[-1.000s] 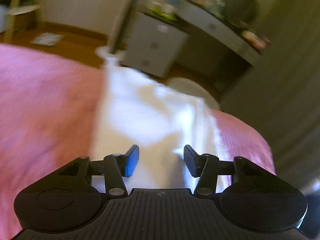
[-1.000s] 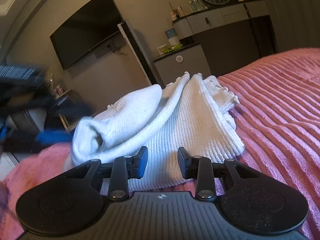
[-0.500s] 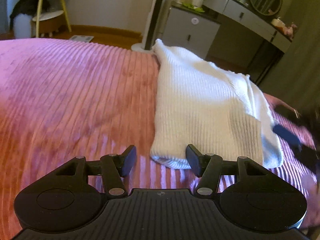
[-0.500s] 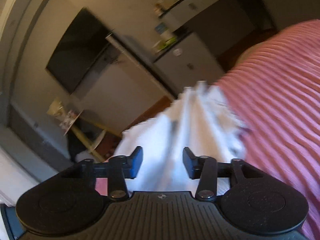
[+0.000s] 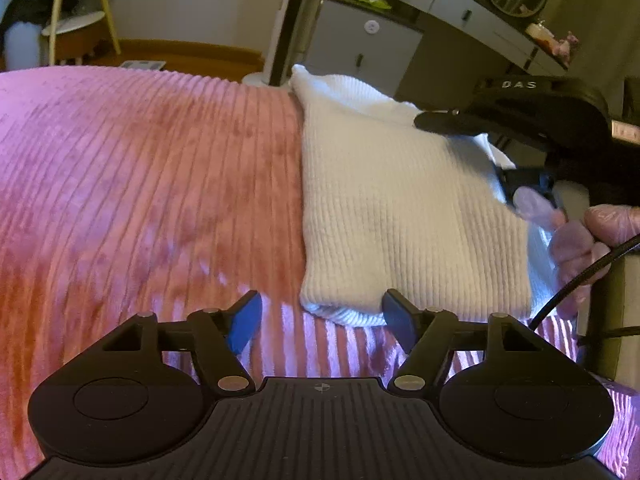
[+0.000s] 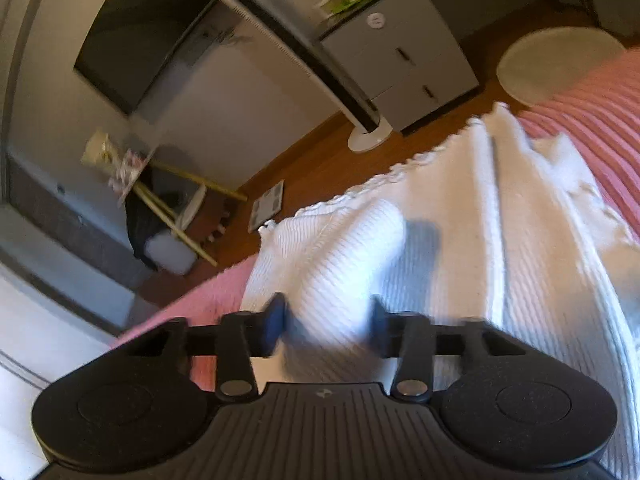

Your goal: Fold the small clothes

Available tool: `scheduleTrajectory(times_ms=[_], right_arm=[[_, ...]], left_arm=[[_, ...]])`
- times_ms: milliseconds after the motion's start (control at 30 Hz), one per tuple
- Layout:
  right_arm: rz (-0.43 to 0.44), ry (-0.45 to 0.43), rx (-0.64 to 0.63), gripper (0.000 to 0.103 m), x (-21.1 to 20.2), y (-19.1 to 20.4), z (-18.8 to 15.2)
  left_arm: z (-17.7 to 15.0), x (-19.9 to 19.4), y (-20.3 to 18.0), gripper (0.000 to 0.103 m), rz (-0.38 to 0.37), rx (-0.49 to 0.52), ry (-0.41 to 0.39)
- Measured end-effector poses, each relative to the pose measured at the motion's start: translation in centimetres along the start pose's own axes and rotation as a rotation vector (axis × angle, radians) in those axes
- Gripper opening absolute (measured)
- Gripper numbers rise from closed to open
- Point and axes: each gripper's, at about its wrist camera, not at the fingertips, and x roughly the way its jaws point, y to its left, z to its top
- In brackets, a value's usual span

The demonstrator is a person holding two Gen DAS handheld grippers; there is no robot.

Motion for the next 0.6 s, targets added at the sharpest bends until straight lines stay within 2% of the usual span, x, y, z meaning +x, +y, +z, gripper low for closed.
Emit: scheduleTrajectory(times_ms=[33,133,333,600], right_arm=[[-0.012,-0.003,-0.029,0.022,0.0,0.6,0.0],[-0.077,-0.083,-0.203,0.019,-1.4,3.3,-0.4],[-0.148,-0.255,-0.375,0.019,-5.6,5.1,-1.1],[-0.286,-0.230,-0.393,0.019,-5.4,1.2,-1.5]], left_arm=[[0.0,0.1,0.1,0.076,0.000,-0.002,0.001],[0.0,0.1,0.1,0.078,-0.006,-0.008,0.003],[-0.3,-0.3,-0.8,0.081,-0.031,0.011,-0.011],[-1.0,0.7,-1.8,0.081,0.001,0.056,-0.014]])
